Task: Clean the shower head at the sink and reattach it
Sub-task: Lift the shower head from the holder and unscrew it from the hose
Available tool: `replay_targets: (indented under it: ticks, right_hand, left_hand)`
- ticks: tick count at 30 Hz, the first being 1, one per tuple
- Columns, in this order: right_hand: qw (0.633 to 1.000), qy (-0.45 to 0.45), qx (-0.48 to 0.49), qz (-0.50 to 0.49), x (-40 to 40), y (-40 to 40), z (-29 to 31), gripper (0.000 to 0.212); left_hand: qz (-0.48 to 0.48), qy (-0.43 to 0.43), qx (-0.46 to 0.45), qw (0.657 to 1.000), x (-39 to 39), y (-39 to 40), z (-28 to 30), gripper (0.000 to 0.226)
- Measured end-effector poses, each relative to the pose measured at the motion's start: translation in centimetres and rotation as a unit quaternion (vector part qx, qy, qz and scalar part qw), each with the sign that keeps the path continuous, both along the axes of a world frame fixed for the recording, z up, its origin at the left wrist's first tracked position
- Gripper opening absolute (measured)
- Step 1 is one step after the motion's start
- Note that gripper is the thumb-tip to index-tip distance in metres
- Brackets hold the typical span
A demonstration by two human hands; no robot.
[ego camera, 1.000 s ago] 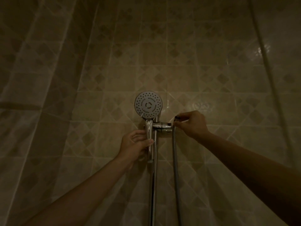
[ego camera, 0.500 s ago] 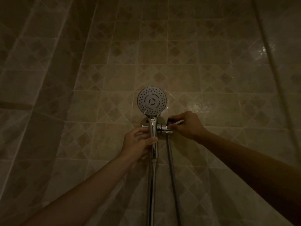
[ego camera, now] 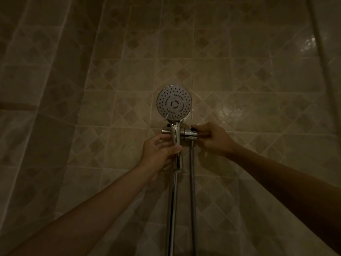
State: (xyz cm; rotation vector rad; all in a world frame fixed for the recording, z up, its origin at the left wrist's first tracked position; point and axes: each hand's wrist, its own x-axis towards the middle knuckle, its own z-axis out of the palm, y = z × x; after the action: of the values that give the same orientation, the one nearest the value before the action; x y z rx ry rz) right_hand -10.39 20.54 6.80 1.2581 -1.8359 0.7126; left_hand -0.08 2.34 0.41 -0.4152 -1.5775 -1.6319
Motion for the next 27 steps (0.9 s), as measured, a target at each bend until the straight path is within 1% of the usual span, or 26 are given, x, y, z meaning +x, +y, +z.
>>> replay_targets:
  ticks: [1, 3, 4, 5, 6, 8, 9, 11, 13, 14, 16, 18, 21, 23, 27]
  right_hand:
    - [1.000, -0.013, 0.015, -0.003, 0.2, 0.1, 0.2, 0.017]
    - [0.998, -0.059, 0.023, -0.004, 0.8, 0.4, 0.2, 0.034]
    - [0.996, -0.086, 0.009, 0.005, 1.2, 0.4, -0.1, 0.046]
    - [0.994, -0.104, -0.026, 0.017, 1.6, 0.5, -0.7, 0.052]
    - [0.990, -0.110, -0.079, 0.025, 2.1, 0.5, -1.4, 0.052]
    - [0.976, -0.123, -0.169, 0.060, 3.3, 0.6, -3.2, 0.036]
    - [0.965, -0.156, -0.180, 0.109, 3.9, 0.8, -4.3, 0.027]
    - [0.932, -0.250, -0.160, 0.207, 5.6, 1.1, -7.1, 0.023]
    - [0.907, -0.313, -0.134, 0.246, 7.3, 1.1, -10.3, 0.023]
    - [0.895, -0.337, -0.145, 0.253, 7.7, 1.1, -11.7, 0.022]
    - [0.862, -0.385, -0.196, 0.264, 8.2, 1.3, -14.2, 0.019]
    - [0.846, -0.413, -0.216, 0.257, 8.3, 1.9, -16.5, 0.019]
    - [0.833, -0.448, -0.220, 0.238, 8.6, 3.4, -19.5, 0.015]
    - [0.824, -0.466, -0.233, 0.221, 8.7, 4.4, -21.3, 0.022]
    - [0.830, -0.472, -0.231, 0.188, 8.9, 6.4, -25.0, 0.020]
  left_hand:
    - [-0.003, -0.001, -0.001, 1.000, 0.1, 0.1, -0.1, 0.040]
    - [-0.007, -0.001, 0.000, 1.000, 0.2, 0.3, -0.4, 0.040]
    - [-0.009, 0.000, 0.001, 1.000, 0.3, 0.2, -0.6, 0.039]
    - [-0.015, 0.000, 0.003, 1.000, 0.3, 0.2, -0.9, 0.038]
    - [-0.022, 0.000, 0.004, 1.000, 0.4, 0.1, -1.2, 0.038]
    - [-0.033, -0.005, 0.007, 0.999, 0.7, 0.2, -2.0, 0.040]
    - [-0.036, -0.008, 0.011, 0.999, 0.8, 0.3, -2.4, 0.041]
    - [-0.050, -0.017, 0.014, 0.999, 1.0, 0.9, -3.6, 0.039]
    - [-0.067, -0.024, 0.006, 0.997, 1.2, 1.8, -5.2, 0.034]
    - [-0.074, -0.031, -0.001, 0.997, 1.3, 2.2, -6.0, 0.031]
    - [-0.082, -0.056, -0.013, 0.995, 1.7, 3.2, -7.9, 0.025]
    - [-0.104, -0.083, -0.016, 0.991, 1.8, 4.0, -10.2, 0.023]
    - [-0.134, -0.116, -0.003, 0.984, 2.1, 5.0, -13.2, 0.025]
    - [-0.152, -0.130, 0.008, 0.980, 1.9, 5.6, -15.3, 0.028]
    - [-0.173, -0.154, 0.018, 0.973, 1.4, 7.2, -19.1, 0.023]
